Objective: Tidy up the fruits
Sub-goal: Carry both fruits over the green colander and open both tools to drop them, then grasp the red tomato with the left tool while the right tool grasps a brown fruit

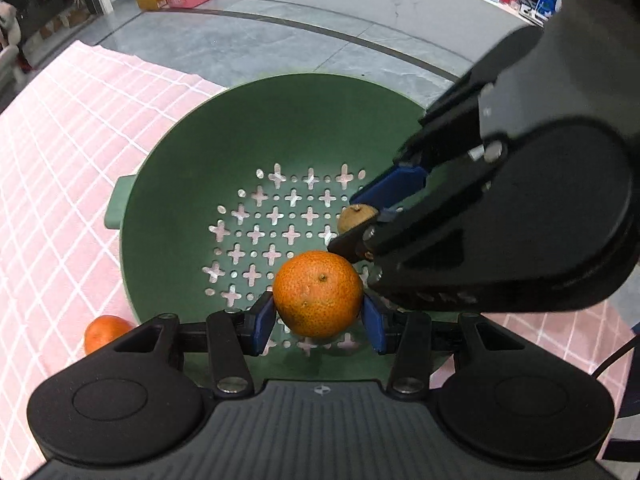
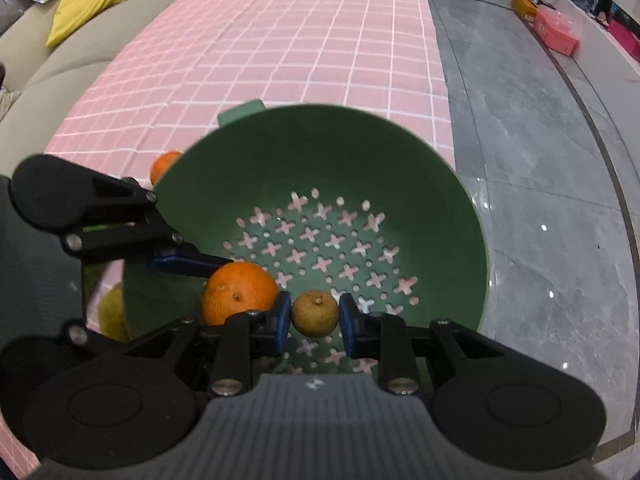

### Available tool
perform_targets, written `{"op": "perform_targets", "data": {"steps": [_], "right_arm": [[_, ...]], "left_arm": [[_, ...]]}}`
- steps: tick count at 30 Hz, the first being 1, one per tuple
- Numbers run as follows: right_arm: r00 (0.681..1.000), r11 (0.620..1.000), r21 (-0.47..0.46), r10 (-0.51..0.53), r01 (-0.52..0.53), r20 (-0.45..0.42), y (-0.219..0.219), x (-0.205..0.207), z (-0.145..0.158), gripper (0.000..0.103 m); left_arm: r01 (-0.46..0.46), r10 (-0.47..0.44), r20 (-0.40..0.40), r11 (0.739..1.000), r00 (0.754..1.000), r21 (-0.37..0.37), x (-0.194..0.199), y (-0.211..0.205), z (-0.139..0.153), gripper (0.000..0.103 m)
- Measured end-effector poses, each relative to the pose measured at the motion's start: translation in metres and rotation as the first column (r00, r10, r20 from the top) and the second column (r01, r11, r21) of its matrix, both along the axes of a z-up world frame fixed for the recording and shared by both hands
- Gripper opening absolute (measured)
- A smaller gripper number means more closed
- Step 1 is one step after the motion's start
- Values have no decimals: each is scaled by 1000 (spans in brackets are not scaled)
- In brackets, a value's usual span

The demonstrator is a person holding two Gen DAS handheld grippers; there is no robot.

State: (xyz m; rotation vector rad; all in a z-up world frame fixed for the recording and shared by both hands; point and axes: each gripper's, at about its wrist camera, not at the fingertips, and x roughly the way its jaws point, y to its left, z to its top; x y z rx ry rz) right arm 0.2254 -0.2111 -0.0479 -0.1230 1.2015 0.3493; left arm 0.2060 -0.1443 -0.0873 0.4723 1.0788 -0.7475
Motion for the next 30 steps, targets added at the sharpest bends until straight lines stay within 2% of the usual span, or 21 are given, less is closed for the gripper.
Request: {"op": "perform_targets", "data": {"steps": [5,7,9,10,17,20,23,26,30], "right_arm": [[1000,1000,-14,-1,1,-11,0,1,-5,22],[1000,1000,-13,-3,3,-8,0,1,-4,23],[1000,1000,-17,-9,9,-1,-1,1,-3,32],[1000,1000,-15,-12,12,4,-1,0,-2,33],[998,999,15,-51,50,47,-9,-1,15,34],[996,997,37,-64,61,69,-10,-3,24,34],[993,996,67,-71,65,92,-8,-8,33,34],[989,993,96,-82,70,121,-3,-15,43,34],[980,988,128,-108,87,166,5,-32,56,34]], "left_arm": [[-11,11,-23,1000,1000,-7,2,-2,-2,53],[-22,22,-30,1000,999,-9,3,-1,-1,62],[-27,26,-35,999,999,-29,1,0,4,66],[-36,35,-30,999,999,-36,0,1,7,69],[-98,101,23,990,995,-103,-19,27,42,70],[-163,174,69,977,982,-140,-34,52,62,70],[-250,269,102,953,958,-172,-51,84,80,72],[-359,390,138,911,910,-203,-70,118,91,73],[-506,551,138,821,823,-265,-96,164,94,74]]}}
